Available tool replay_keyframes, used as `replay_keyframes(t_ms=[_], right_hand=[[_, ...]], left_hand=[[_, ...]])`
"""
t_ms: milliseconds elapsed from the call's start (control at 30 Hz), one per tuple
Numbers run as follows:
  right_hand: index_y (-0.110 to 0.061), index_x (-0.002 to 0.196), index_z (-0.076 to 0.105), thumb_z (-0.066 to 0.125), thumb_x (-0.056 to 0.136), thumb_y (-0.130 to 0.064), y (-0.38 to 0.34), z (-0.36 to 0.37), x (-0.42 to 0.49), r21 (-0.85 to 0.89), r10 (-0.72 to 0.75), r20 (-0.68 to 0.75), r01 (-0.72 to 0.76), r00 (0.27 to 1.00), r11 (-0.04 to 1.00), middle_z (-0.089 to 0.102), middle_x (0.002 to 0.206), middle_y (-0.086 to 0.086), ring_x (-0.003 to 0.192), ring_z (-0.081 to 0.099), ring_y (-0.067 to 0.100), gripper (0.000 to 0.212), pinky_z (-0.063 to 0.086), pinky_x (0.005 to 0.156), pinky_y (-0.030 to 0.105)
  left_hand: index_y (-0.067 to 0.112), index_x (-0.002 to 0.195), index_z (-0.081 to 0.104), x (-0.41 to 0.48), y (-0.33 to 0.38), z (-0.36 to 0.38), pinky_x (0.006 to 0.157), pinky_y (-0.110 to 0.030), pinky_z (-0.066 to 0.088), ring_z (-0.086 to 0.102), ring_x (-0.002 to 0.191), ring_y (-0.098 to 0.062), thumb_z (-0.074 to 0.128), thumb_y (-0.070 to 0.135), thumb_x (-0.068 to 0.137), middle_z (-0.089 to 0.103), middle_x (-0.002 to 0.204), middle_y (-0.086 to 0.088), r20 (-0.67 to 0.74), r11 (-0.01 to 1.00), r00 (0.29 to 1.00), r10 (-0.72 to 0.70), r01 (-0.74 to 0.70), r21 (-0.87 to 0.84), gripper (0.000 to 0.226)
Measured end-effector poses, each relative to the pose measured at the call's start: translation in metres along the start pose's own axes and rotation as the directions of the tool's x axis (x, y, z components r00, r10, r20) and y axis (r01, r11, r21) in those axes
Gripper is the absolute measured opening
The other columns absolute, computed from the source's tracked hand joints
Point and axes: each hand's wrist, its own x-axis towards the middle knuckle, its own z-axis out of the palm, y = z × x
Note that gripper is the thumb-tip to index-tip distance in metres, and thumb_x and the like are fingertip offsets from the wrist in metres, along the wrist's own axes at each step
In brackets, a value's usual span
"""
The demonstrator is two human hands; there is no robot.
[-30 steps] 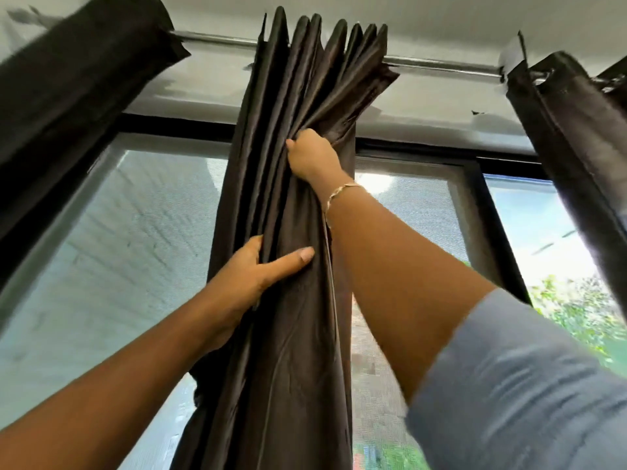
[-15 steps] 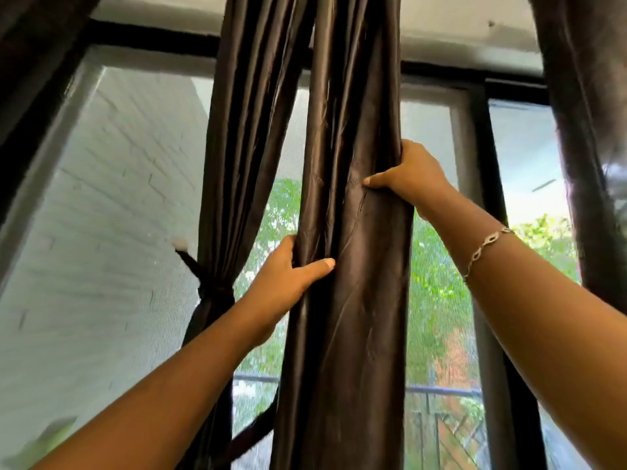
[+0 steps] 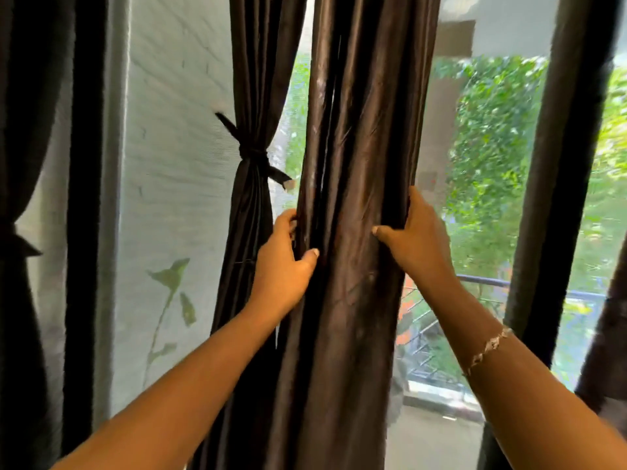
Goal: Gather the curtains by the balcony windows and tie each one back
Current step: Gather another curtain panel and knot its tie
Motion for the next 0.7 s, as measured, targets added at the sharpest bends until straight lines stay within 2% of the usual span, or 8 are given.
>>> replay_keyframes(t_ms=[100, 233, 300, 400, 500, 600, 667, 700], right_hand=[[-0.014, 0.124, 0.048, 0.063, 0.079, -0.012, 0.021, 0.006, -0.035, -0.077, 0.026, -0.014, -0.027, 1.0, 0.997, 0.063, 0.113, 0.014, 0.103, 0.059, 0.034, 0.048, 0.044, 0.075, 0.037], [-0.017, 0.131, 0.042, 0.059, 0.083, -0.012, 0.042, 0.013, -0.076, -0.146, 0.069, 0.015, -0.066, 0.997, 0.987, 0.056, 0.119, 0.011, 0.104, 0.058, 0.033, 0.05, 0.047, 0.079, 0.04], [-0.017, 0.134, 0.04, 0.057, 0.083, -0.01, 0.05, 0.013, -0.092, -0.156, 0.082, 0.024, -0.077, 0.996, 0.985, 0.054, 0.121, 0.01, 0.103, 0.058, 0.034, 0.054, 0.047, 0.082, 0.042], [-0.017, 0.137, 0.036, 0.055, 0.082, -0.006, 0.06, 0.02, -0.105, -0.235, 0.086, -0.011, -0.086, 0.996, 0.968, 0.05, 0.117, 0.011, 0.095, 0.059, 0.035, 0.059, 0.039, 0.063, 0.032], [-0.027, 0.147, 0.016, 0.048, 0.09, -0.019, 0.061, 0.022, -0.122, -0.37, 0.04, 0.032, -0.025, 0.999, 0.929, 0.043, 0.116, 0.005, 0.096, 0.056, 0.029, 0.066, 0.034, 0.061, 0.03], [-0.031, 0.148, 0.013, 0.046, 0.091, -0.025, 0.06, 0.027, -0.143, -0.17, -0.086, 0.246, 0.131, 0.965, 0.977, 0.04, 0.122, 0.003, 0.108, 0.051, 0.025, 0.066, 0.044, 0.072, 0.032], [-0.02, 0.143, 0.03, 0.051, 0.085, -0.02, 0.063, 0.024, -0.149, 0.064, -0.173, 0.314, 0.161, 0.933, 0.985, 0.046, 0.12, 0.006, 0.108, 0.053, 0.025, 0.062, 0.05, 0.079, 0.035], [-0.016, 0.137, 0.04, 0.053, 0.083, -0.019, 0.066, 0.021, -0.149, 0.142, -0.203, 0.28, 0.169, 0.938, 0.975, 0.05, 0.113, 0.005, 0.101, 0.056, 0.023, 0.056, 0.049, 0.078, 0.033]], left_hand=[[0.01, 0.138, 0.036, -0.031, -0.012, 0.006, 0.107, -0.04, 0.039, 0.046, 0.126, -0.016, 0.059, -0.001, 0.083, 0.048, 0.138, -0.004, -0.071, 0.998, 0.997, -0.01, 0.015, 0.064, 0.06], [0.011, 0.136, 0.041, -0.072, -0.017, 0.023, 0.111, -0.033, 0.034, 0.045, 0.129, -0.016, 0.058, 0.002, 0.085, 0.048, 0.139, -0.004, -0.117, 0.996, 0.993, 0.021, -0.01, 0.09, 0.054], [0.01, 0.135, 0.042, -0.088, -0.013, 0.036, 0.112, -0.027, 0.03, 0.04, 0.133, -0.015, 0.056, 0.0, 0.086, 0.045, 0.141, -0.003, -0.102, 0.99, 0.991, 0.084, -0.072, 0.118, 0.052], [0.01, 0.135, 0.041, -0.1, -0.011, 0.051, 0.109, -0.008, 0.022, 0.034, 0.135, -0.009, 0.053, 0.0, 0.088, 0.04, 0.143, 0.004, -0.041, 0.972, 0.984, 0.175, -0.165, 0.168, 0.05], [0.012, 0.137, 0.041, -0.107, -0.003, 0.067, 0.106, -0.005, 0.024, 0.036, 0.133, -0.005, 0.052, 0.014, 0.093, 0.042, 0.143, 0.005, 0.038, 0.982, 0.988, 0.151, -0.155, 0.113, 0.045], [0.011, 0.138, 0.04, -0.107, 0.0, 0.077, 0.106, -0.017, 0.032, 0.044, 0.129, -0.009, 0.052, 0.026, 0.092, 0.048, 0.139, -0.002, 0.065, 0.997, 0.996, 0.056, -0.059, 0.049, 0.05], [0.01, 0.138, 0.039, -0.103, -0.003, 0.077, 0.106, -0.027, 0.036, 0.047, 0.126, -0.013, 0.053, 0.032, 0.09, 0.051, 0.136, -0.006, 0.044, 0.999, 0.999, -0.025, 0.024, 0.023, 0.055], [0.01, 0.138, 0.039, -0.1, -0.005, 0.075, 0.106, -0.031, 0.037, 0.048, 0.126, -0.015, 0.055, 0.033, 0.089, 0.052, 0.135, -0.007, 0.031, 0.998, 0.998, -0.055, 0.054, 0.016, 0.057]])
